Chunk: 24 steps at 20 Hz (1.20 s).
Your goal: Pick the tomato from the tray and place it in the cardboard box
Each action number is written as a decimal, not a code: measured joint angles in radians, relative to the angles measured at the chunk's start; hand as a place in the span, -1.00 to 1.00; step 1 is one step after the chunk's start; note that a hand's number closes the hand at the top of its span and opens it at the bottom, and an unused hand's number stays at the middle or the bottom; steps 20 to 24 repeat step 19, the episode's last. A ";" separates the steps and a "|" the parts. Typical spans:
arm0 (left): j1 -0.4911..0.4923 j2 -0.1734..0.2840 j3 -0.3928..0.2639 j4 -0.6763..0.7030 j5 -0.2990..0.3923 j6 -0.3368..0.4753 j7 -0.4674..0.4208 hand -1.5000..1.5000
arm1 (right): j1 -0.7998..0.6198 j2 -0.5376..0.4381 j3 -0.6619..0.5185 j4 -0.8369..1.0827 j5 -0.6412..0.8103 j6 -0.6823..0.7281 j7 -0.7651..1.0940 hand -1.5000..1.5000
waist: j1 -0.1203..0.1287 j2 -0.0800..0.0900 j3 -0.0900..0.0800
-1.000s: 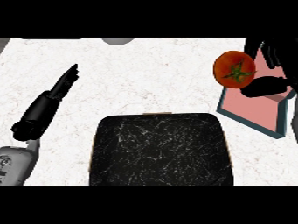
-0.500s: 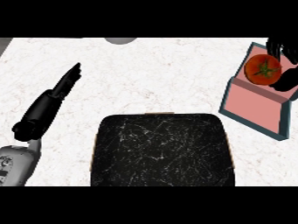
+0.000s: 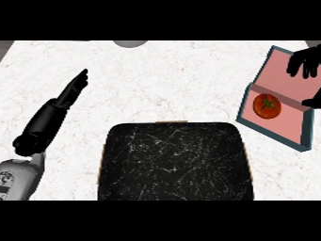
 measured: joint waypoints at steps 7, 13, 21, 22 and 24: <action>-0.010 -0.011 0.011 0.032 -0.015 -0.003 -0.020 0.00 | -0.056 0.047 -0.107 0.117 -0.109 -0.014 -0.205 -1.00 | -0.005 0.001 0.001; 0.000 0.003 0.025 0.026 -0.003 -0.019 -0.017 0.00 | -0.103 0.129 -0.384 0.231 -0.404 0.029 -0.172 -1.00 | -0.012 -0.004 0.001; -0.006 -0.010 0.020 0.013 -0.010 -0.019 -0.002 0.00 | -0.163 0.077 -0.560 0.401 -0.551 0.037 -0.089 -1.00 | -0.002 0.002 0.001; -0.006 -0.010 0.020 0.013 -0.010 -0.019 -0.002 0.00 | -0.163 0.077 -0.560 0.401 -0.551 0.037 -0.089 -1.00 | -0.002 0.002 0.001; -0.006 -0.010 0.020 0.013 -0.010 -0.019 -0.002 0.00 | -0.163 0.077 -0.560 0.401 -0.551 0.037 -0.089 -1.00 | -0.002 0.002 0.001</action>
